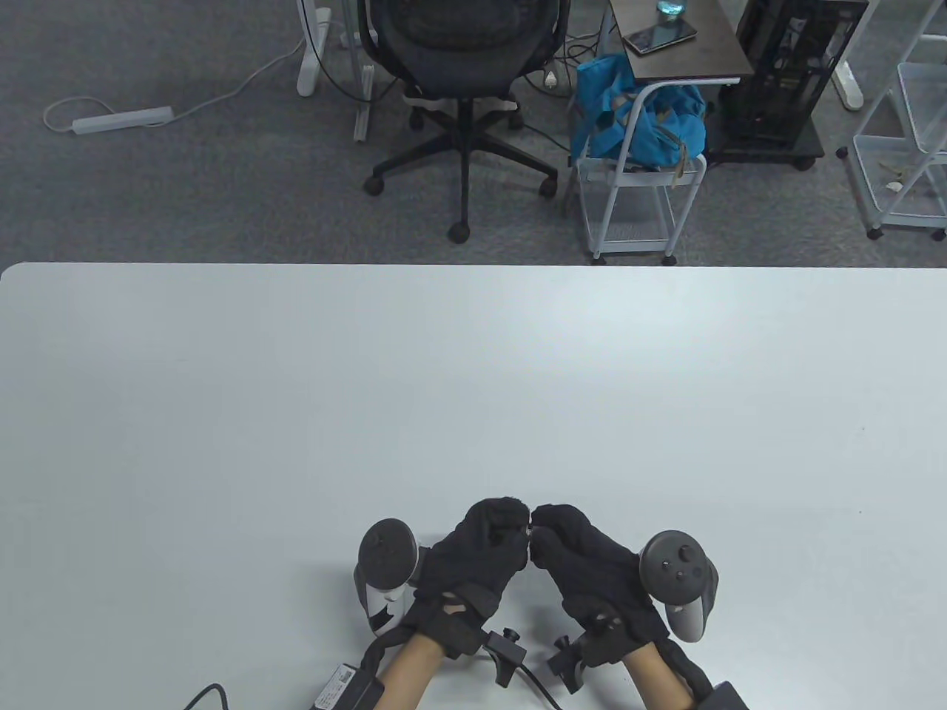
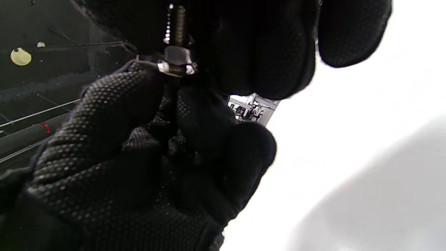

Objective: Unscrew nut from screw

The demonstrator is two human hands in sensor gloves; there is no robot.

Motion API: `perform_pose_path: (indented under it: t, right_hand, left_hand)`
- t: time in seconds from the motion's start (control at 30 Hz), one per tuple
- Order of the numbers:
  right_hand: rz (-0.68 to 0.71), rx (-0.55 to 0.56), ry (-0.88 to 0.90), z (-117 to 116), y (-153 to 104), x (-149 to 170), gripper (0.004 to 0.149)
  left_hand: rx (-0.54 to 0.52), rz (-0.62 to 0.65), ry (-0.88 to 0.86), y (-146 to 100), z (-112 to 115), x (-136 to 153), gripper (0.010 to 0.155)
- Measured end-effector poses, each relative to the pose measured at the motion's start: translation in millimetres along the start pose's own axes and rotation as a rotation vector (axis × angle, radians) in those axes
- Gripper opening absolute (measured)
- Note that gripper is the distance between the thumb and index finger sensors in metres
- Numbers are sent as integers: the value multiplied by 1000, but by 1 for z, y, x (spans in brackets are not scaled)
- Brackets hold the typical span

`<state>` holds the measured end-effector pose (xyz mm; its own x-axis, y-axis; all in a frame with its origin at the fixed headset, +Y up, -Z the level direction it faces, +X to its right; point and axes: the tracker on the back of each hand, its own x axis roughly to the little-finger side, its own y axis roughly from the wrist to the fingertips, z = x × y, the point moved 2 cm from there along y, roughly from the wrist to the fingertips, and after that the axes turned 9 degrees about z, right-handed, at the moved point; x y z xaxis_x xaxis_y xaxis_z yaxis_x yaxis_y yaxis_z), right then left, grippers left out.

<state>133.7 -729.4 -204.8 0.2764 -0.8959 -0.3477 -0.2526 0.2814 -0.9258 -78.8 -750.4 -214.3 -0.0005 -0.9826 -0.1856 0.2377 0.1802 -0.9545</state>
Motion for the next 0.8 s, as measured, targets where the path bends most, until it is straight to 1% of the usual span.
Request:
perform_pose_path:
  t: [0.17,0.3,0.37,0.47,0.53,0.6,0.7,0.8]
  right_hand:
    - [52,-17,-14,1,1,-7,54]
    - [56,-45,11,1,2,-7,55]
    - [47,-53,59,1,1,-6,58]
    - [25,-11,55,2,0,-1,63]
    - [-36,1,38,2,-2,4,66]
    - [-49,5,30,2,-2,7,64]
    - [-55,-29,58,-1,0,7,59]
    - [-47,-28,31,-2,0,6,56]
  left_hand:
    - [-6,-7,0,0,0,1,48]
    - [-14,-12,-15,0,-1,1,48]
    - [-17,-13,-17,0,-1,1,48]
    - [-13,-12,-12,0,-1,1,48]
    - [-10,-10,-9,0,-1,1,48]
    - [-9,-9,-8,0,-1,1,48]
    - [-7,-8,-7,0,-1,1,48]
    - [-4,-9,-2,0,0,2,48]
